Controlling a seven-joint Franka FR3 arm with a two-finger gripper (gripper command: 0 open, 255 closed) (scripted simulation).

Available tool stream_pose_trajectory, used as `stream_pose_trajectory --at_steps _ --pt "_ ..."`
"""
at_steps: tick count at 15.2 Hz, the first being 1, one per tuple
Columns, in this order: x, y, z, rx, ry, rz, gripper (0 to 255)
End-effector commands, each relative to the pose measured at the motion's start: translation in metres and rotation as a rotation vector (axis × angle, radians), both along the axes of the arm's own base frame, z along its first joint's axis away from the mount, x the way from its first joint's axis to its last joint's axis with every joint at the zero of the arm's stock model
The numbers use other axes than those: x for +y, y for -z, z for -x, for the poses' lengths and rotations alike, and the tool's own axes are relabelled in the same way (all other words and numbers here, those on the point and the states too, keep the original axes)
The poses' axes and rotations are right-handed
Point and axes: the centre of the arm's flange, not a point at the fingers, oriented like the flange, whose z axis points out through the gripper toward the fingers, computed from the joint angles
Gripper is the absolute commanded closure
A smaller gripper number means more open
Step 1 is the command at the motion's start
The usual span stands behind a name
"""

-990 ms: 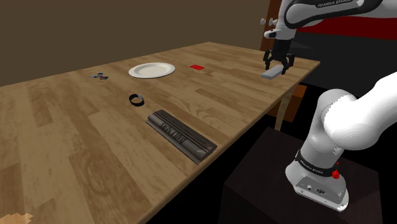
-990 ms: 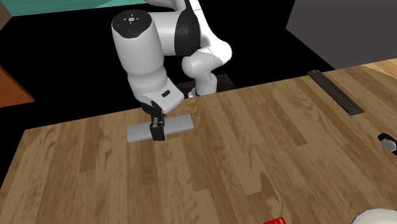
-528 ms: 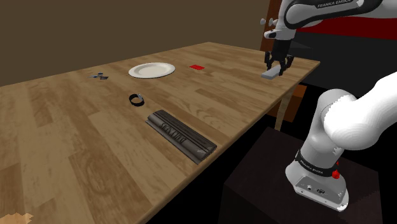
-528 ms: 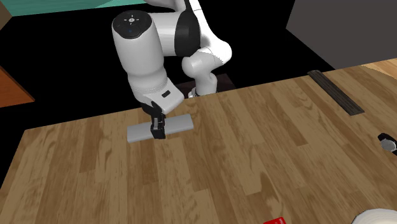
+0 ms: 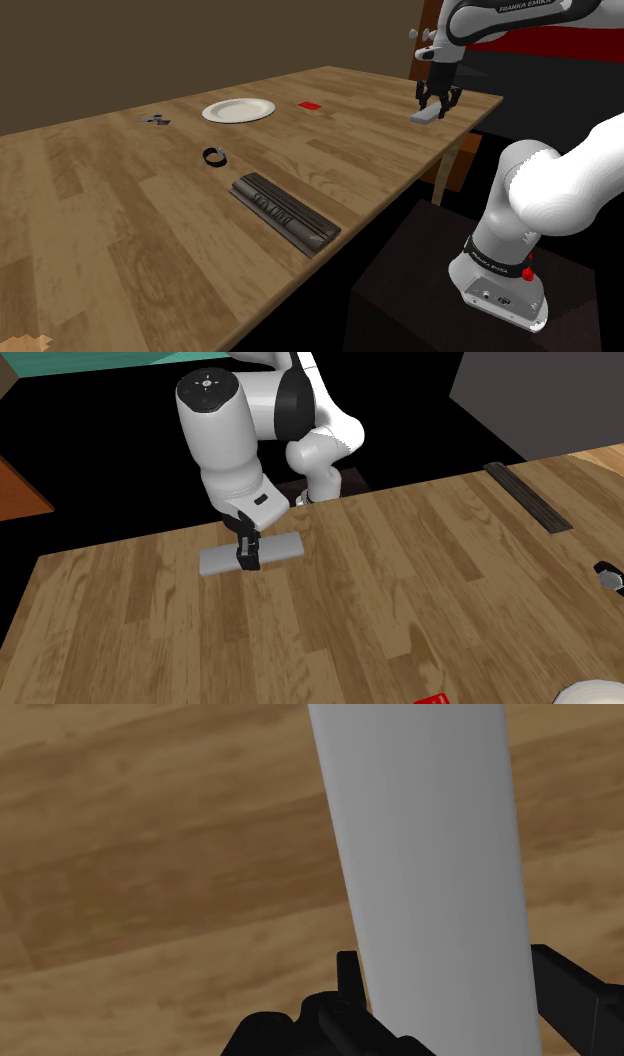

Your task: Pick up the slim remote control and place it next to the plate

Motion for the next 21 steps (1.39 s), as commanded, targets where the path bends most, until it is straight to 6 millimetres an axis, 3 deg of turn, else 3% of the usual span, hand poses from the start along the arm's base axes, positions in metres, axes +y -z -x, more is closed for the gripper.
stream_pose_trajectory --at_steps 1,18,21 --pt "0.000 0.001 0.000 0.002 0.001 -0.001 255" --pt "0.000 -0.088 0.000 0.002 0.001 -0.001 255" --pt "0.034 -0.088 -0.020 0.002 0.001 -0.001 255"
